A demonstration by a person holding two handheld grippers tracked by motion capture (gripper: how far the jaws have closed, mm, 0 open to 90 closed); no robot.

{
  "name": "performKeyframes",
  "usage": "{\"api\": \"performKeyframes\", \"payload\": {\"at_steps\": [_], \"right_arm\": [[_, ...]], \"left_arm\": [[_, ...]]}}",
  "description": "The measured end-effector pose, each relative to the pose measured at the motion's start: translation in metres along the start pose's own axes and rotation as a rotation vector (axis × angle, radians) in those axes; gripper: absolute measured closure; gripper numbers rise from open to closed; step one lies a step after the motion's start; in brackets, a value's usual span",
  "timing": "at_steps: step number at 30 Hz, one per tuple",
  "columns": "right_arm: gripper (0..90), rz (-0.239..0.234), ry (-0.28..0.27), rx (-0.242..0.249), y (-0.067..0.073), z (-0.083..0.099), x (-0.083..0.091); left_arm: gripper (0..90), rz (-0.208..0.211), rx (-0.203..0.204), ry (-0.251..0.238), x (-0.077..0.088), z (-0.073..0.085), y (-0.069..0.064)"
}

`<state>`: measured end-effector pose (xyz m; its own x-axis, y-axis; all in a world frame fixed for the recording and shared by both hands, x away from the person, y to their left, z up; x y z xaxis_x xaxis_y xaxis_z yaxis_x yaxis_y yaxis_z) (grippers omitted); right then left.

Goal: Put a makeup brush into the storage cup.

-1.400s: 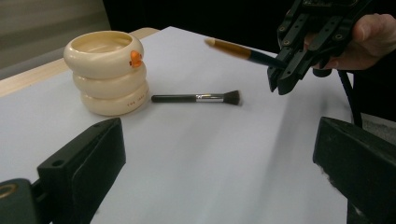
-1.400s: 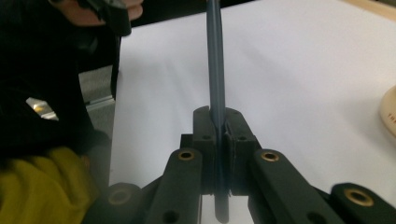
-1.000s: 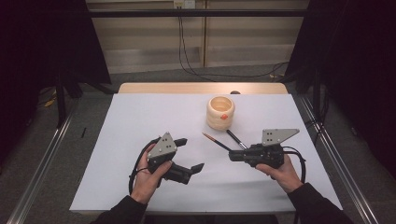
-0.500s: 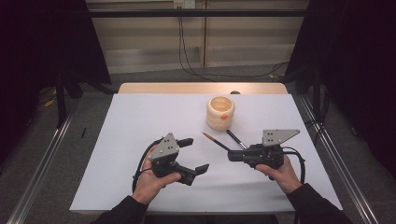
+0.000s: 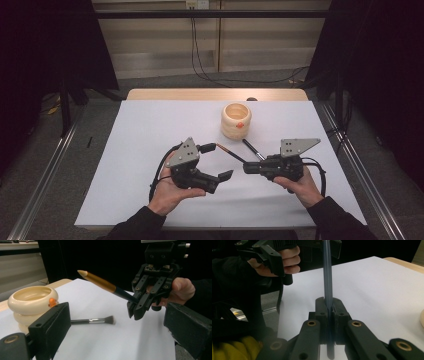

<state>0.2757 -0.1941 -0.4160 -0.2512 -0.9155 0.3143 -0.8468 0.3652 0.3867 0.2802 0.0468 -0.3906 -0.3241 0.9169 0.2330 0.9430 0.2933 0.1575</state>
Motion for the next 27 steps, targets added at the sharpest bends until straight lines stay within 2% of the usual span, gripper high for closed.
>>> {"api": "performKeyframes", "payload": {"at_steps": [3,5,7,9,11,12,15,19,24,27], "right_arm": [[85.2,0.003,0.001,0.002,0.0000,-0.0001,0.0004],[85.2,0.001,0.003,0.002,-0.0003,0.0004,0.0003],[85.2,-0.005,0.007,0.002,-0.0003,0.0011,-0.0007],[85.2,-0.005,0.002,0.002,-0.0003,0.0006,-0.0011],[85.2,0.001,-0.001,0.005,0.0002,0.0002,-0.0008],[85.2,0.000,-0.002,0.005,0.0001,0.0003,-0.0006],[85.2,0.001,0.001,0.002,-0.0007,0.0010,-0.0002],[85.2,-0.001,0.007,0.000,-0.0001,0.0015,-0.0010],[85.2,-0.007,0.013,-0.001,0.0001,0.0031,-0.0032],[85.2,-0.012,0.016,0.001,0.0003,0.0033,-0.0039]], "left_arm": [[15.8,-0.013,-0.013,-0.007,-0.0004,-0.0045,0.0018],[17.6,0.006,0.002,-0.011,-0.0011,-0.0072,0.0045],[23.7,0.008,0.013,-0.016,-0.0028,-0.0092,0.0050],[25.2,0.010,0.012,-0.003,-0.0060,-0.0092,0.0034],[31.8,0.025,0.015,-0.003,-0.0084,-0.0084,0.0027],[32.7,0.018,0.014,0.002,-0.0093,-0.0082,0.0022],[39.3,0.021,0.034,-0.003,-0.0081,-0.0083,0.0024],[43.1,0.017,0.052,-0.014,-0.0044,-0.0096,0.0052],[54.4,0.034,0.082,-0.028,-0.0014,-0.0110,0.0061],[56.8,0.044,0.097,-0.037,-0.0009,-0.0109,0.0062]]}}
Point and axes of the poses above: each handheld gripper's, and its own axes: x roughly backward along the jaws, z roughly out of its underside, y roughly to its left, the point moved 3 cm from there along -x, roughly forward along the jaws, and after that the axes turned 14 degrees about -x, right-handed, at the moved point
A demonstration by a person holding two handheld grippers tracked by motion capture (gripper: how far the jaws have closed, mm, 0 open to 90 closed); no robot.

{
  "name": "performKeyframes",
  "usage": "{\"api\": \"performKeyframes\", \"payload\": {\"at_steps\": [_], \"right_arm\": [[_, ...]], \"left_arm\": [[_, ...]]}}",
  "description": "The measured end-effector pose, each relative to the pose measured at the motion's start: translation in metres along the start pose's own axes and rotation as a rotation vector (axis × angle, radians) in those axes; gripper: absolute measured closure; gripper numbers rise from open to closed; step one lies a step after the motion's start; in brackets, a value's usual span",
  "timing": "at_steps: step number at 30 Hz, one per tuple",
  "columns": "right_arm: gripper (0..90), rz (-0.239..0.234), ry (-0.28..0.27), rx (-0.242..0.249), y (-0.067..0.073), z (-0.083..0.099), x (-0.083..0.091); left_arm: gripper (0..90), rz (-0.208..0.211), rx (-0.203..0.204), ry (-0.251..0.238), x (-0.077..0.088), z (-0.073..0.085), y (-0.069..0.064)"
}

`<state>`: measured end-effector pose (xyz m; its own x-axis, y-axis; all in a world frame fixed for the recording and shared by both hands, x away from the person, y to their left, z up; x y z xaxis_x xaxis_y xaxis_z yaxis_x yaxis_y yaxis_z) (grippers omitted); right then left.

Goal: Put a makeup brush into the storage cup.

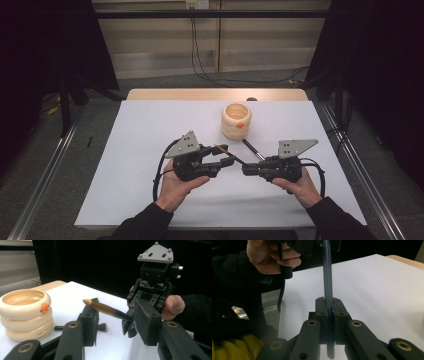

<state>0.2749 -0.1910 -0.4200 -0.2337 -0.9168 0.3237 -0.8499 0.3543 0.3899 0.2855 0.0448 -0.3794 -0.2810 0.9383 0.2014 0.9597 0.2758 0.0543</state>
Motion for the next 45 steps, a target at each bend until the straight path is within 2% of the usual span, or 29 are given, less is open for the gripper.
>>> {"api": "performKeyframes", "payload": {"at_steps": [9,13,22,23,26,27,31,33,36,38,45], "right_arm": [[85.1,-0.011,0.015,0.012,0.002,0.002,-0.004],[84.9,-0.023,0.016,0.011,0.003,0.002,-0.005],[83.2,-0.029,0.020,0.010,0.003,0.003,-0.007],[82.7,-0.027,0.018,0.011,0.003,0.003,-0.007],[81.3,-0.027,0.021,0.007,0.003,0.004,-0.008],[81.1,-0.031,0.027,0.008,0.003,0.004,-0.008],[80.2,-0.035,0.020,0.009,0.003,0.004,-0.008],[79.2,-0.041,0.020,0.007,0.003,0.003,-0.008],[73.6,-0.042,0.008,0.004,0.003,0.002,-0.006],[66.5,-0.043,0.010,0.003,0.003,0.003,-0.006],[34.5,-0.030,0.000,-0.001,0.004,0.003,-0.007]], "left_arm": [[69.2,0.026,0.028,-0.016,0.004,-0.001,0.001],[74.5,0.034,0.028,-0.033,0.006,-0.004,0.001],[80.0,0.076,0.042,-0.048,0.006,-0.007,-0.002],[80.9,0.092,0.040,-0.049,0.007,-0.009,-0.003],[83.5,0.106,0.033,-0.048,0.006,-0.011,-0.007],[83.8,0.109,0.023,-0.046,0.006,-0.012,-0.008],[84.1,0.109,0.032,-0.060,0.006,-0.013,-0.009],[84.1,0.106,0.024,-0.045,0.006,-0.012,-0.008],[84.1,0.101,0.044,-0.048,0.005,-0.012,-0.008],[84.2,0.099,0.043,-0.045,0.005,-0.012,-0.008],[84.2,0.110,0.040,-0.051,0.006,-0.012,-0.007]]}}
Point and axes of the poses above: each handheld gripper's, and its own axes: x roughly backward along the jaws, z roughly out of its underside, y roughly to its left, the point moved 3 cm from there along -x, roughly forward along the jaws, and after that the axes turned 14 degrees about -x, right-handed, at the moved point
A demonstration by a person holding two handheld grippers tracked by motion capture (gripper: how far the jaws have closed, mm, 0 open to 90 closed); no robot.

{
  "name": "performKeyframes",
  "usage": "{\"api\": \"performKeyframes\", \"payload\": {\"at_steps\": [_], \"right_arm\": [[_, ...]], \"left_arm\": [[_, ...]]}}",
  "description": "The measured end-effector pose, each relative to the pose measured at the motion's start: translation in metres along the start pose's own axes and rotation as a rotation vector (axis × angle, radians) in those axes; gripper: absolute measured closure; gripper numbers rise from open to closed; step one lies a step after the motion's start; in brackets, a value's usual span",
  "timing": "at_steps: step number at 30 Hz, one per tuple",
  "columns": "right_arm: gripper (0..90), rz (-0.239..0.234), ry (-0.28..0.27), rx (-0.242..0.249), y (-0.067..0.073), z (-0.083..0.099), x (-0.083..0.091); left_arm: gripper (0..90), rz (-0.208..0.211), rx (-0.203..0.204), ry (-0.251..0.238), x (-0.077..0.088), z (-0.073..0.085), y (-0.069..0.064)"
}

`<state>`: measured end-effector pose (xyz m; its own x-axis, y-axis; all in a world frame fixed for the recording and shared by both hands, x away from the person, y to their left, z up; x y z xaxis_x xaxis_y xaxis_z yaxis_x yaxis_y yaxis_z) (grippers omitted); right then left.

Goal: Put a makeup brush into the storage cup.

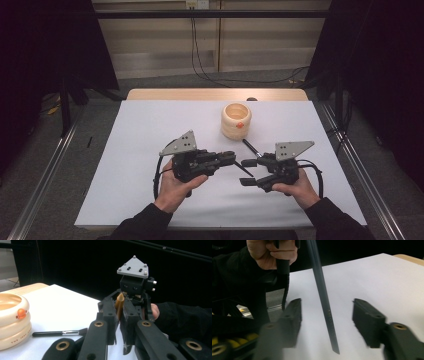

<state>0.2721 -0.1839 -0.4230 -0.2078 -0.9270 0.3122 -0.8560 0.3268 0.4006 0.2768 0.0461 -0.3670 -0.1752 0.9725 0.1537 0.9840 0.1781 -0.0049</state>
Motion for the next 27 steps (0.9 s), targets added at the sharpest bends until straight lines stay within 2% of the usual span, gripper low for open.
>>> {"api": "performKeyframes", "payload": {"at_steps": [3,4,6,7,10,12,15,18,21,27], "right_arm": [[21.7,0.025,-0.012,-0.009,-0.0009,-0.0005,0.0004],[19.1,0.042,-0.017,-0.013,-0.0014,-0.0006,-0.0001],[16.8,0.037,-0.021,-0.010,-0.0014,-0.0006,-0.0002],[8.9,0.054,-0.034,-0.016,-0.0016,-0.0012,-0.0003],[0.4,0.074,-0.066,-0.034,-0.0028,-0.0032,0.0005],[0.2,0.062,-0.079,-0.035,-0.0032,-0.0040,0.0023],[0.0,0.077,-0.099,-0.034,-0.0041,-0.0043,0.0043],[0.1,0.104,-0.120,-0.020,-0.0048,-0.0039,0.0057],[0.2,0.172,-0.143,-0.009,-0.0051,-0.0034,0.0075],[0.2,0.157,-0.139,-0.013,-0.0058,-0.0026,0.0083]], "left_arm": [[84.1,-0.009,0.001,0.004,0.0004,0.0000,0.0003],[84.1,-0.010,0.002,0.002,0.0004,0.0001,0.0003],[84.2,-0.010,-0.011,0.009,0.0012,0.0001,0.0005],[84.1,-0.008,-0.011,0.005,0.0011,0.0000,0.0006],[84.1,-0.017,-0.004,0.007,0.0021,-0.0003,0.0012],[84.1,-0.025,-0.006,0.010,0.0027,-0.0002,0.0016],[84.1,-0.019,-0.005,0.004,0.0031,-0.0005,0.0022],[84.1,-0.027,-0.006,0.004,0.0042,-0.0008,0.0024],[84.1,-0.038,-0.006,0.016,0.0064,-0.0008,0.0039],[84.1,-0.059,0.005,0.042,0.0099,-0.0024,0.0065]]}}
Point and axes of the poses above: each handheld gripper's, and its own axes: x roughly backward along the jaws, z roughly out of its underside, y roughly to its left, the point moved 3 cm from there along -x, roughly forward along the jaws, and after that the axes turned 14 degrees about -x, right-handed, at the moved point
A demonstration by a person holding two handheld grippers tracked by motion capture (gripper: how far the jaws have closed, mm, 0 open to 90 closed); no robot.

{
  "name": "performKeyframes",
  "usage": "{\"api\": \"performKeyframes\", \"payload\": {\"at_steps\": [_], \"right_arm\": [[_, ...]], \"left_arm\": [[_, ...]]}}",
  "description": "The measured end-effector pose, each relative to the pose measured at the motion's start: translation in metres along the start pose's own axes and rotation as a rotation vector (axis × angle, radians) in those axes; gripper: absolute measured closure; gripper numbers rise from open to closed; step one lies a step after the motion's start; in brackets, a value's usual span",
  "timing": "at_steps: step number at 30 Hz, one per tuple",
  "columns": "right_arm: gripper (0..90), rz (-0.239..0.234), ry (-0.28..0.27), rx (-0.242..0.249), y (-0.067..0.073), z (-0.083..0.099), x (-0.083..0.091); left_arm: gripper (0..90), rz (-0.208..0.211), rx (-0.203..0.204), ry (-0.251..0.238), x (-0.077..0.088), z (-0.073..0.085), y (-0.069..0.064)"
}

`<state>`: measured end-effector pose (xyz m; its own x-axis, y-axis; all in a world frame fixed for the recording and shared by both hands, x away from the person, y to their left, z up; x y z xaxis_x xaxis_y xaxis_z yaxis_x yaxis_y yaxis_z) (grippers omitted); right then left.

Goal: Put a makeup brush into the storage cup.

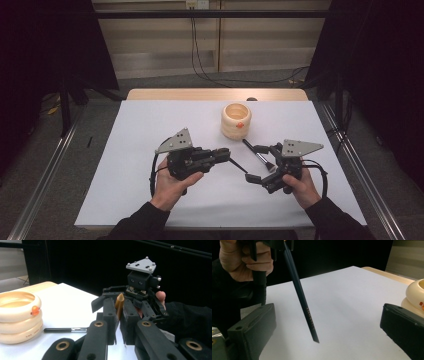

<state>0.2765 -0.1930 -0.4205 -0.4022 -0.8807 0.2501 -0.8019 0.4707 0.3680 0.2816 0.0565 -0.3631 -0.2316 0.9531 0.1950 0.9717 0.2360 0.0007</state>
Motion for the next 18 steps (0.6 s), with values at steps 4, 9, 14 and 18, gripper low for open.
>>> {"api": "performKeyframes", "payload": {"at_steps": [4,9,14,18], "right_arm": [[0.2,0.007,0.012,-0.006,-0.002,0.000,0.002],[1.1,0.013,-0.001,-0.010,-0.004,0.002,0.003],[1.8,0.011,0.004,0.000,-0.001,0.002,0.002],[1.9,0.007,0.009,0.005,0.000,0.001,0.002]], "left_arm": [[84.2,-0.010,0.004,0.009,0.001,-0.001,0.001],[84.2,-0.025,0.026,0.027,0.003,-0.002,0.005],[84.2,-0.025,0.023,0.060,0.003,-0.006,0.007],[84.2,-0.021,0.019,0.074,0.003,-0.008,0.011]]}}
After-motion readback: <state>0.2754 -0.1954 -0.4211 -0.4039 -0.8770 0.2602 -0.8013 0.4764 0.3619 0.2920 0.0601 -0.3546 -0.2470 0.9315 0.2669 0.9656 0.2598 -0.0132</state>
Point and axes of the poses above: each handheld gripper's, and its own axes: x roughly backward along the jaws, z roughly out of its underside, y roughly to its left, the point moved 3 cm from there along -x, roughly forward along the jaws, and after that the axes turned 14 degrees about -x, right-handed, at the moved point
